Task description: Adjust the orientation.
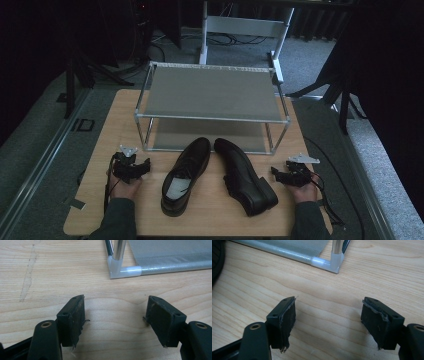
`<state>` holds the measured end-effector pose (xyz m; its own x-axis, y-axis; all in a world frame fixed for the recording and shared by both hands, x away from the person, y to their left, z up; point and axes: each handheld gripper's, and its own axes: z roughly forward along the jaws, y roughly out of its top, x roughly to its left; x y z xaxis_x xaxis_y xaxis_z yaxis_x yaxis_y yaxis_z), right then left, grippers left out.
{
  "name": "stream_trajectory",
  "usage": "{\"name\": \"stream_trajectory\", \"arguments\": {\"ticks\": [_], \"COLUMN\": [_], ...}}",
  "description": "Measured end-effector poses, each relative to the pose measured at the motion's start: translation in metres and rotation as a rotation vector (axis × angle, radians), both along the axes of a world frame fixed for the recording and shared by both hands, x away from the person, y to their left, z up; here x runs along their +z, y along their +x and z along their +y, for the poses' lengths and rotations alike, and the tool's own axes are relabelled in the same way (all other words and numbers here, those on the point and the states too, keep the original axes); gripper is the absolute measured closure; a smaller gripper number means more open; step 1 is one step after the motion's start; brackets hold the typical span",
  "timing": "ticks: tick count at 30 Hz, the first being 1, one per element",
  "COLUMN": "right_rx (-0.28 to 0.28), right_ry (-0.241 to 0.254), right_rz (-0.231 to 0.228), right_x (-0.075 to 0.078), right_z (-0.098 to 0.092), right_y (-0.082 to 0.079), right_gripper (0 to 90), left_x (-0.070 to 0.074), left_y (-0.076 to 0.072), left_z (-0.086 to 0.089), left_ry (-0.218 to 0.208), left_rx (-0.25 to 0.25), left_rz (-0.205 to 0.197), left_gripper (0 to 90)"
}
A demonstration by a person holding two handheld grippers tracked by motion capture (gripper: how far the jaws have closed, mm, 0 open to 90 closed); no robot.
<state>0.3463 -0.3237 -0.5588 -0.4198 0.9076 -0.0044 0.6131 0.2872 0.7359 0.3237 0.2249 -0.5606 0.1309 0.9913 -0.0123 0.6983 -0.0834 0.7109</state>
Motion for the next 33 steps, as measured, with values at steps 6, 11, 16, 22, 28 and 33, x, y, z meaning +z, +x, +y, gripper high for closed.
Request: {"name": "stream_trajectory", "arguments": {"ticks": [6, 11, 16, 22, 28, 33], "right_rx": [-0.013, -0.019, -0.016, -0.016, -0.007, 0.000], "right_ry": [0.001, 0.002, 0.007, 0.014, 0.005, 0.009], "right_rz": [0.000, 0.000, -0.005, -0.002, -0.005, -0.012], "right_x": [0.000, 0.000, 0.001, 0.001, 0.001, 0.000], "right_z": [0.000, 0.001, -0.001, -0.002, -0.001, -0.001], "right_y": [-0.001, -0.001, -0.006, -0.007, -0.008, -0.008], "right_gripper": [26.8, 27.4, 35.3, 38.7, 39.5, 38.8], "left_x": [0.017, 0.023, 0.027, 0.022, 0.018, 0.015], "left_y": [-0.016, -0.026, -0.047, -0.062, -0.065, -0.070], "left_z": [-0.003, -0.012, -0.024, -0.040, -0.043, -0.049], "left_ry": [-0.056, -0.052, -0.073, -0.032, -0.032, -0.016], "left_rx": [-0.080, -0.155, -0.247, -0.326, -0.367, -0.411], "left_rz": [-0.043, -0.040, -0.059, -0.030, 0.017, 0.045], "left_gripper": [48.4, 48.4, 54.7, 61.6, 73.7, 82.7]}}
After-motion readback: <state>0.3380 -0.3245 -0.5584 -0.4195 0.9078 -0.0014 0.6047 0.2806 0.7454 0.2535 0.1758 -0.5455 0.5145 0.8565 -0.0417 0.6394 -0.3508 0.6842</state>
